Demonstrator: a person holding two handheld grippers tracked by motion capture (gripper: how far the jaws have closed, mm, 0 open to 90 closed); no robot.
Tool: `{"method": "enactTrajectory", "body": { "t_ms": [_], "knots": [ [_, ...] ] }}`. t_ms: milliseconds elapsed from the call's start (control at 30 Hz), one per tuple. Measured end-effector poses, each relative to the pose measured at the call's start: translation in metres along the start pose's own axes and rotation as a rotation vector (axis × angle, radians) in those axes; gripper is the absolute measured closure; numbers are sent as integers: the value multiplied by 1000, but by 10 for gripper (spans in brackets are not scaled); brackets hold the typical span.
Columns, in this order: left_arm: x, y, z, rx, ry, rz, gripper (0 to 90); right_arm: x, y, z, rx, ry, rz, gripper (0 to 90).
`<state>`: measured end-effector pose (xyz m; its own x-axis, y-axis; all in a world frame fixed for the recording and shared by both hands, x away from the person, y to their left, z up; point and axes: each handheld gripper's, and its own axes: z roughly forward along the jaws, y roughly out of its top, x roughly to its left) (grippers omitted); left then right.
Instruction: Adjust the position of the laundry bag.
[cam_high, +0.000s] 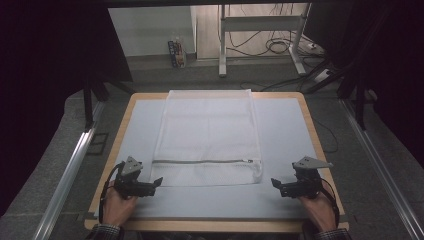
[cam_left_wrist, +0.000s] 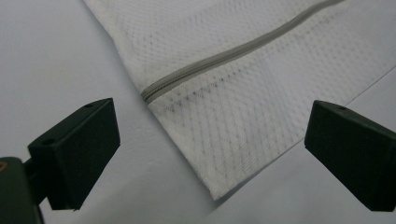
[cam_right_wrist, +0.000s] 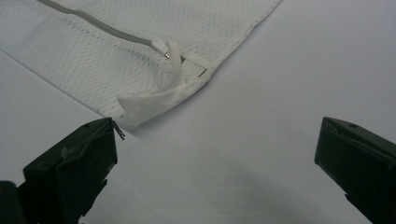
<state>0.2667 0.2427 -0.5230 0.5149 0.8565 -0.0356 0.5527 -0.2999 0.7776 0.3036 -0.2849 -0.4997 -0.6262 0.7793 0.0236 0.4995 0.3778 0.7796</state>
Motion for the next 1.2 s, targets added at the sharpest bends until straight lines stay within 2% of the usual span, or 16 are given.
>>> {"method": "enactTrajectory", "body": {
  "t_ms": [67, 233, 433, 567, 700, 833, 1000, 1100, 1200],
  "knots": [
    [4, -1, -1, -26, -9, -19, 41, 0, 0, 1, 6, 2, -2, 0],
    [7, -1, -3, -46, 12, -37, 49, 2, 1, 1, 17, 6, -27, 0],
    [6, 2, 0, 1, 21, -35, 53, 2, 2, 3, 29, 9, -31, 0],
    [6, 5, 3, 10, 10, -27, 55, 1, 1, 4, 41, 12, -26, 0],
    [7, 7, 5, 14, -4, -41, 56, 0, 0, 3, 40, 14, -8, 0],
    [6, 8, 8, 28, 5, -38, 46, -1, -1, 3, 42, 9, -5, 0],
    [9, 8, 9, 31, 1, -57, 41, -1, 0, 4, 41, 13, 4, 0],
    [12, 9, 10, 34, 0, -67, 41, -3, 2, 6, 54, 40, 17, 3],
    [13, 8, 12, 39, -9, -75, 46, -2, 4, 7, 60, 40, 6, 3]
  ]
}}
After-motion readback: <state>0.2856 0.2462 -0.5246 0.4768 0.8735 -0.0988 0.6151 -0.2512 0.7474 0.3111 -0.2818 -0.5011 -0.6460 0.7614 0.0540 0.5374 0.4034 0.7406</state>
